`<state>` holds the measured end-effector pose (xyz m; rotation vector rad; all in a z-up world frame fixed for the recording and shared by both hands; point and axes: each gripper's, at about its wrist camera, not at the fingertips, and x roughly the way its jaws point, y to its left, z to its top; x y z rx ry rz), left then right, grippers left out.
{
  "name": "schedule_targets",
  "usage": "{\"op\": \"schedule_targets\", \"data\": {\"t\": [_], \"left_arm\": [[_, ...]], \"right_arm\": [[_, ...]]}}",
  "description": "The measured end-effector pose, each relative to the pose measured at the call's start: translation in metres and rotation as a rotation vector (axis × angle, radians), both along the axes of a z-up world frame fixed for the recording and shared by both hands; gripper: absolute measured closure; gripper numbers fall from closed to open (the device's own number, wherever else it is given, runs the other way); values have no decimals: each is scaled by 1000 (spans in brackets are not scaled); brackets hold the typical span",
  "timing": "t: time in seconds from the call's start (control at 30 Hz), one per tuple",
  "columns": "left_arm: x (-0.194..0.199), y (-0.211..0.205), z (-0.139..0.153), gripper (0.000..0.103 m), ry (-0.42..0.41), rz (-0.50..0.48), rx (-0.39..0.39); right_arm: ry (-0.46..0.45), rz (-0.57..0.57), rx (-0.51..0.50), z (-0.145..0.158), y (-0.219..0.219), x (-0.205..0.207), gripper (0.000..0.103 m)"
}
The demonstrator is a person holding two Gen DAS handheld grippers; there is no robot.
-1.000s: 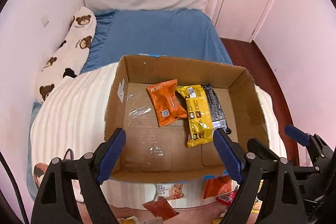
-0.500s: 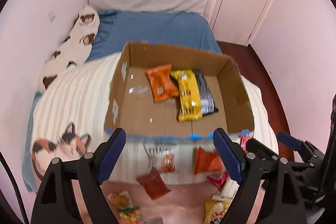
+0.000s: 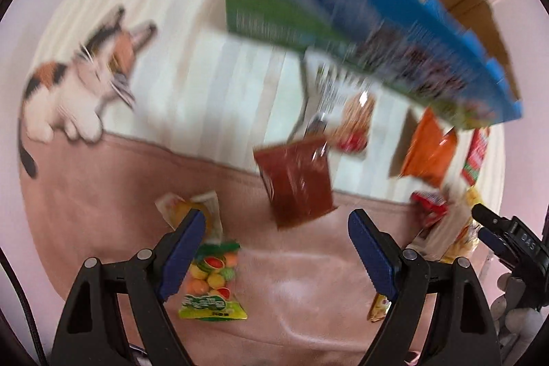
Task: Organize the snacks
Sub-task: 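Move both tools back to the snacks on the bed, then grasp the brown jerky packet with left tool while right grasps white wrapped bar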
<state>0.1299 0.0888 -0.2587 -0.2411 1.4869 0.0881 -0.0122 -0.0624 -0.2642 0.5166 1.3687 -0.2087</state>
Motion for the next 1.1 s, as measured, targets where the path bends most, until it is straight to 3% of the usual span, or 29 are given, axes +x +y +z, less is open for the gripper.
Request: {"op": "schedule_targets", "data": {"t": [0.1, 0.17, 0.33, 0.47, 0.57, 0.63, 0.7, 0.77, 0.9, 1.1], "left_arm": [[1, -3, -24, 18, 52, 12, -16], [4, -7, -35, 18, 73, 19, -32], [16, -11, -68, 18, 125, 77, -87], [17, -11, -80, 48, 100, 100, -113], [8, -21, -78, 49, 72, 4, -69], [-6, -38, -75, 49, 57, -131, 20], [-24, -51, -80, 49, 80, -244, 77], [-37, -55, -89, 49, 118, -279, 76], [-53, -48, -106, 47, 161, -216, 39], [-54, -30, -115, 44, 177, -105, -42]], "right_arm": [[34, -10, 37, -28, -5, -3, 30], [53, -8, 28, -42, -5, -4, 30], [97, 36, -3, -68, 6, -6, 45], [111, 79, -14, -70, 14, -12, 45], [140, 155, -2, -70, 20, -21, 46], [169, 219, -5, -72, 28, -27, 46], [185, 256, 9, -76, 30, -34, 45], [177, 256, 14, -79, 31, -39, 44], [166, 200, 13, -77, 22, -52, 26], [163, 186, -34, -74, 43, -63, 26]]}}
